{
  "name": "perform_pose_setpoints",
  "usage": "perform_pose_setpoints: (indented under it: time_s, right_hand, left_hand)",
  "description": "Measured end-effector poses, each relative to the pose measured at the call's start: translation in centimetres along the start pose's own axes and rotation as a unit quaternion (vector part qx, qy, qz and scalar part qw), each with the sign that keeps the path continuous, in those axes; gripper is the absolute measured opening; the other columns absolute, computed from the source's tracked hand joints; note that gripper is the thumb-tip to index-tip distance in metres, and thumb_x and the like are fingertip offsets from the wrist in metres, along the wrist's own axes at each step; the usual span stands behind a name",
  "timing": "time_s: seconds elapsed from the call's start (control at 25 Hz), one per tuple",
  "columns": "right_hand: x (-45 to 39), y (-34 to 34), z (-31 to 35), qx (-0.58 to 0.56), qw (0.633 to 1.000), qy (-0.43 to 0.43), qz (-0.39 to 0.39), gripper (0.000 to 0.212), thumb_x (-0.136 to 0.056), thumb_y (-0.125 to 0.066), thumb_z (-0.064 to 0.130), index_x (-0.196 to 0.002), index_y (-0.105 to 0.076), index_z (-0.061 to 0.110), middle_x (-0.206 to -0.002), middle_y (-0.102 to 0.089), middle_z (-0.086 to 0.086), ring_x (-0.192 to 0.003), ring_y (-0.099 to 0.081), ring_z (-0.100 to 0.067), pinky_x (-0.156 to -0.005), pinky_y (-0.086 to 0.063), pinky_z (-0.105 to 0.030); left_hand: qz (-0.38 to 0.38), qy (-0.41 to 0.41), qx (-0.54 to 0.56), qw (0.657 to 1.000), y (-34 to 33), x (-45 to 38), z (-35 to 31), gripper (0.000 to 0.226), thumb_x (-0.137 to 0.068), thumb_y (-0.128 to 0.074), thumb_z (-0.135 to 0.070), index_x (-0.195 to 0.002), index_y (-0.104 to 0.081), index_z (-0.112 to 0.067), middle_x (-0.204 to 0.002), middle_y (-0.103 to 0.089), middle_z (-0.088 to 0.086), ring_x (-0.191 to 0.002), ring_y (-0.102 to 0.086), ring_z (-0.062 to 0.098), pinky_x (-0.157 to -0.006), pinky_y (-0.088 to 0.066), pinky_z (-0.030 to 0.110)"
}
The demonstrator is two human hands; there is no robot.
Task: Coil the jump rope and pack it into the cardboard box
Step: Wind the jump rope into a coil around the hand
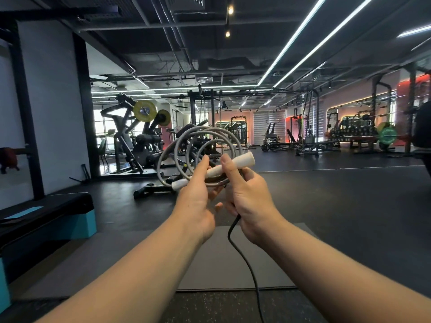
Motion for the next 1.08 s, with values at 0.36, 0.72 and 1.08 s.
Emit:
perform_pose_setpoints:
  time_s: [0.36, 0.72, 1.08]
  right_hand:
    - [-2.3, 1.4, 2.7, 0.372, 0.907, 0.098, 0.17, 0.032, -0.098, -0.065, 0.033, -0.094, -0.063, 0.001, -0.083, -0.079, -0.013, -0.048, -0.055, -0.024, -0.049, -0.045, -0.038]
    - [-3.1, 0.9, 6.3, 0.571, 0.777, 0.12, 0.237, 0.019, -0.085, -0.081, 0.025, -0.099, -0.073, 0.014, -0.087, -0.076, -0.007, -0.078, -0.073, -0.021, -0.068, -0.058, -0.028]
    - [-2.9, 2.0, 6.7, 0.576, 0.76, 0.097, 0.286, 0.04, -0.078, -0.082, 0.048, -0.092, -0.079, 0.011, -0.097, -0.073, -0.022, -0.087, -0.067, -0.032, -0.081, -0.053, -0.048]
  left_hand:
    - [-0.072, -0.486, -0.397, 0.775, 2.6, 4.0, -8.2, 0.084, -0.078, -0.07, -0.017, -0.153, -0.032, -0.022, -0.148, -0.044, -0.004, -0.137, -0.039, 0.009, -0.115, -0.033, 0.03]
    - [0.221, -0.288, -0.826, 0.431, -5.5, 1.3, -7.5, 0.041, -0.109, -0.026, -0.03, -0.108, -0.061, -0.007, -0.103, -0.064, 0.009, -0.097, -0.059, 0.026, -0.085, -0.044, 0.035]
    - [0.274, -0.286, -0.744, 0.538, -2.0, -0.2, -6.8, 0.06, -0.095, -0.045, -0.058, -0.106, -0.072, -0.006, -0.084, -0.071, 0.008, -0.074, -0.062, 0.026, -0.07, -0.047, 0.035]
Point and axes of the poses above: each hand's wrist, its own x-axis away from the middle knuckle, its own y-axis out of the back of the hand, z = x × y, the point moved 3 cm from there along -x, towards the middle knuckle
